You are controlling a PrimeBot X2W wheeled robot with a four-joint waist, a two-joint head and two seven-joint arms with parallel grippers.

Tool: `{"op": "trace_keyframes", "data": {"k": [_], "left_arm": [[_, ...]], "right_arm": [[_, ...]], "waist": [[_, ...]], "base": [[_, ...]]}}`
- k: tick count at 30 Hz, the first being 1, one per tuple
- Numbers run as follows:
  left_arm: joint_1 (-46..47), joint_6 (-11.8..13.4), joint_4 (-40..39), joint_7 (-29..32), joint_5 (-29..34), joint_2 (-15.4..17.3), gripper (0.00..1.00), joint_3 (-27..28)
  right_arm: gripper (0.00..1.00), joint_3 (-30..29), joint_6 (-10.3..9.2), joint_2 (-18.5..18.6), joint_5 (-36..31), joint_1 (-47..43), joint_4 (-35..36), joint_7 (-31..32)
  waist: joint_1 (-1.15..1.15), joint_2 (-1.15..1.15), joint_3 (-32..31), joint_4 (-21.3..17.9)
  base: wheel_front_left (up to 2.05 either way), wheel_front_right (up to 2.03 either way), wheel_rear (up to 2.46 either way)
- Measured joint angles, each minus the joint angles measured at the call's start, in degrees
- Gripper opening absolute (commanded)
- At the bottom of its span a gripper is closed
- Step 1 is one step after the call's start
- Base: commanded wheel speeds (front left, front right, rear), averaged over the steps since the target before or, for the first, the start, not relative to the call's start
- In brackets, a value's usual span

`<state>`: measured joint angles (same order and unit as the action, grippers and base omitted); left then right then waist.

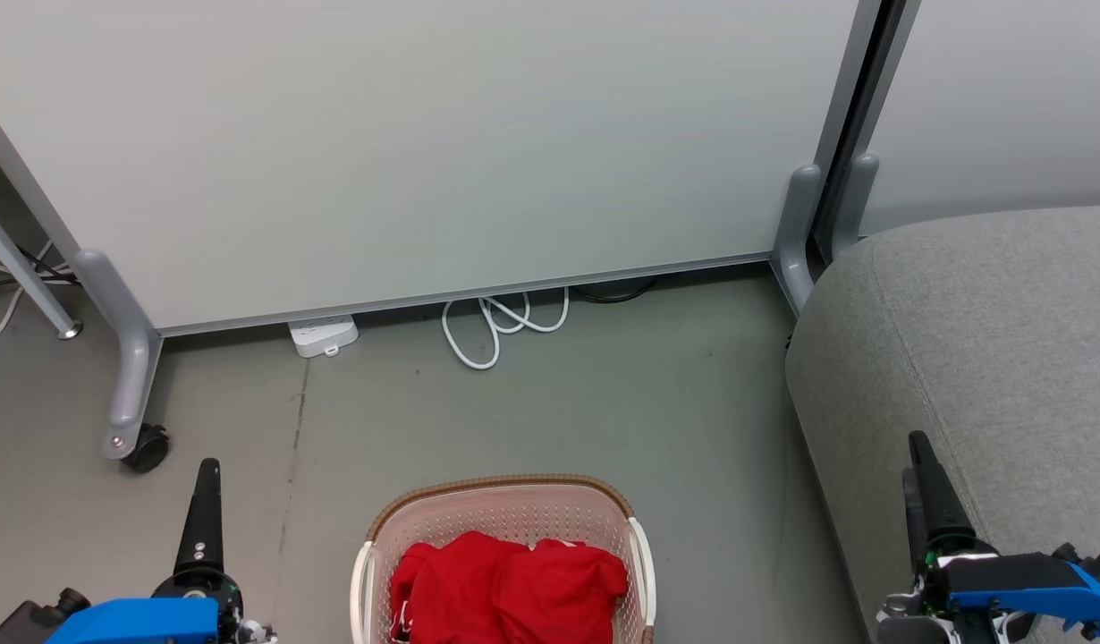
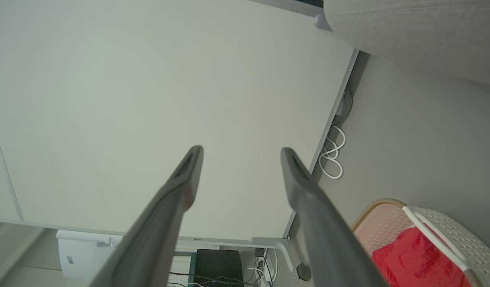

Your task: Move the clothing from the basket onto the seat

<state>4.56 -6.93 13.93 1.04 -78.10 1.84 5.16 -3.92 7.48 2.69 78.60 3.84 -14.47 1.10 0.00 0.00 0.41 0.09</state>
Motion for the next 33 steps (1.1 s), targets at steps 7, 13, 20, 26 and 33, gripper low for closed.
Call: {"op": "trace_keyframes", "data": {"k": [7,13,20,26,33], "left_arm": [[0.19,1.05,-1.70,-1.68,8.14,0.07,1.00,-1.42],[0.37,2.24,-2.80,-2.93,15.85,0.16,1.00,-3.00],[0.62,3.02,-3.54,-4.27,22.49,0.22,1.00,-4.42],[0.74,3.49,-3.58,-5.44,27.71,0.27,1.00,-5.47],[0.83,3.89,-3.54,-6.72,33.37,0.36,1.00,-6.58]], "right_arm": [[1.00,1.08,0.00,0.00,-8.96,0.10,1.44,-1.64],[1.00,2.02,0.00,0.01,-16.29,0.12,2.18,-2.86],[1.00,3.70,0.00,0.01,-23.93,0.23,2.33,-4.27],[1.00,4.68,0.00,0.02,-28.84,0.30,2.23,-5.42],[1.00,5.39,0.00,0.02,-34.33,0.30,1.76,-6.72]], "waist": [[0.00,0.00,0.10,0.02],[0.00,0.00,0.17,0.04],[0.00,0.00,0.21,0.05],[0.00,0.00,0.20,0.09],[0.00,0.00,0.16,0.16]], "base": [[0.00,0.00,0.00],[0.00,0.00,0.00],[0.00,0.00,0.00],[0.00,0.00,0.00],[0.00,0.00,0.00]]}}
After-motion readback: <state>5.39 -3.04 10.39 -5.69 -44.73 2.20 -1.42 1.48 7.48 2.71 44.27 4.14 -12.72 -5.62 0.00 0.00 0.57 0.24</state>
